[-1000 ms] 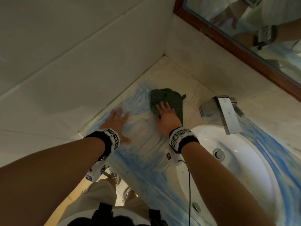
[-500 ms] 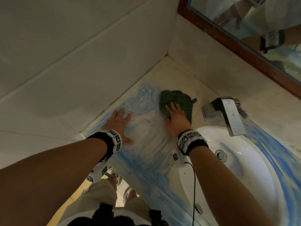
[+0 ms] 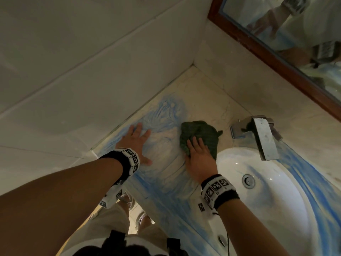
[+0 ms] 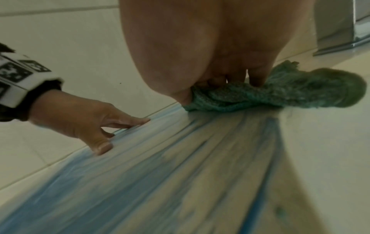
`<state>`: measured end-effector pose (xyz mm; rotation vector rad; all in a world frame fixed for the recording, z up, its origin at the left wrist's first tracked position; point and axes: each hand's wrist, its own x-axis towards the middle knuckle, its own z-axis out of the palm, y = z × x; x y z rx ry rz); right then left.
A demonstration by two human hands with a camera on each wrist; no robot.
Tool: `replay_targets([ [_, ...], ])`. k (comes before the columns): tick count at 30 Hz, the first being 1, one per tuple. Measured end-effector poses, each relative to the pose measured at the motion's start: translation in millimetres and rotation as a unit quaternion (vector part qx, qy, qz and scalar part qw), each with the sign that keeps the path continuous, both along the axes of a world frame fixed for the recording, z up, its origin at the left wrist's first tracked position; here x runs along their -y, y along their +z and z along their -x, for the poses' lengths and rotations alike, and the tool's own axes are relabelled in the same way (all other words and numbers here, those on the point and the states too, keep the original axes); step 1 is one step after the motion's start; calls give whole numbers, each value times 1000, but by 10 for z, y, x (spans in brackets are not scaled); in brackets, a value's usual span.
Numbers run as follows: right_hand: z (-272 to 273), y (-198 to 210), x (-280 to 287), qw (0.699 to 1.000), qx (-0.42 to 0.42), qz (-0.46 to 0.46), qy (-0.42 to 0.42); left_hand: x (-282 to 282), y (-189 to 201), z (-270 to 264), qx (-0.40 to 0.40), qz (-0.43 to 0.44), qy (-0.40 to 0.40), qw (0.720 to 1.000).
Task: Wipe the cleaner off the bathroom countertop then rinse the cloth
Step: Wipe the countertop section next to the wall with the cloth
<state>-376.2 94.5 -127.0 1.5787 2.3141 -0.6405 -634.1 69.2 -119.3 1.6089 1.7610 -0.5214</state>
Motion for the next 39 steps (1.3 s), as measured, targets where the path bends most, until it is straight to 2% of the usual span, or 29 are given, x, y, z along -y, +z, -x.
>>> replay_targets([
  [6, -52, 14, -815, 998, 1, 16, -58, 4, 17, -7, 3, 3, 0, 1000],
  [11, 233, 41, -1374, 996, 22, 11, -83, 11, -13, -9, 4, -7, -4, 1000],
  [15, 471, 25, -1267, 998, 21, -5, -61, 13, -60, 7, 2, -10, -5, 1000],
  [19, 570, -10, -840, 1000, 15, -1, 18, 11, -40, 0, 2, -7, -6, 1000],
  [23, 518, -34, -504, 999, 15, 3, 31, 11, -26, 1, 5, -4, -6, 1000],
  [26, 537, -41, -661, 1000, -3, 6, -11, -4, -16, 21, 7, -5, -7, 1000],
  [31, 627, 14, -1381, 997, 1, 26, -68, -8, 12, 14, 7, -5, -5, 1000],
  [35, 739, 21, -1596, 998, 33, 17, -46, -2, 5, 20, 8, -7, -3, 1000],
  [39, 701, 15, -1305, 999, 31, 20, 21, -6, -4, 22, 7, -5, -7, 1000],
])
